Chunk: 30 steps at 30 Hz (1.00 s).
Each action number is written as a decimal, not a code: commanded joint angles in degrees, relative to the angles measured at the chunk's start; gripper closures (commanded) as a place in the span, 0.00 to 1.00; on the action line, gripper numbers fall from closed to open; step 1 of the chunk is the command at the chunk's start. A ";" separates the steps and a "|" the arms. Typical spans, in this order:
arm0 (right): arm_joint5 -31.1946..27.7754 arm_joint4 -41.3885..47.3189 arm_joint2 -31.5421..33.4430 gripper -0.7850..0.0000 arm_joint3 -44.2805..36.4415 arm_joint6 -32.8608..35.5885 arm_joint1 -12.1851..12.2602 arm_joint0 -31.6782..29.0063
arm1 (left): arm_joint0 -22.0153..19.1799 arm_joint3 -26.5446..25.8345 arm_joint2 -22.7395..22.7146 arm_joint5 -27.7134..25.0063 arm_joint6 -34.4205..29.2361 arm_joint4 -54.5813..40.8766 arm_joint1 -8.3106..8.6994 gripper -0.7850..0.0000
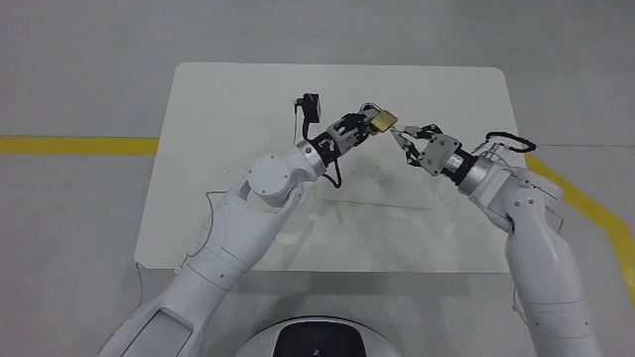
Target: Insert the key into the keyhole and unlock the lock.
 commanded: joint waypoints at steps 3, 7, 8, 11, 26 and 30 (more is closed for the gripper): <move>0.08 1.21 0.00 1.00 0.12 -1.38 -0.05 0.20 | 0.22 0.05 -0.66 -0.70 -0.39 0.16 0.11 1.00; 0.58 3.52 -0.07 1.00 0.90 -2.57 -0.14 0.57 | 0.41 -0.07 -1.16 -1.59 -0.60 1.20 0.24 1.00; 0.95 4.40 -0.09 1.00 1.25 -2.92 -0.17 0.71 | 0.44 -0.13 -1.21 -1.84 -0.61 1.69 0.27 1.00; 2.55 8.48 -0.11 1.00 2.66 -4.55 -0.27 1.42 | 0.58 -0.25 -1.39 -2.61 -0.47 3.56 0.41 1.00; 7.77 24.34 -0.71 0.55 6.61 -16.79 -0.23 5.84 | 1.31 -1.20 -3.55 -3.79 -1.41 6.46 1.07 1.00; 8.20 22.57 -0.33 0.00 5.79 -17.55 0.01 6.56 | 1.35 -2.01 -3.98 -2.56 -2.23 7.20 1.28 1.00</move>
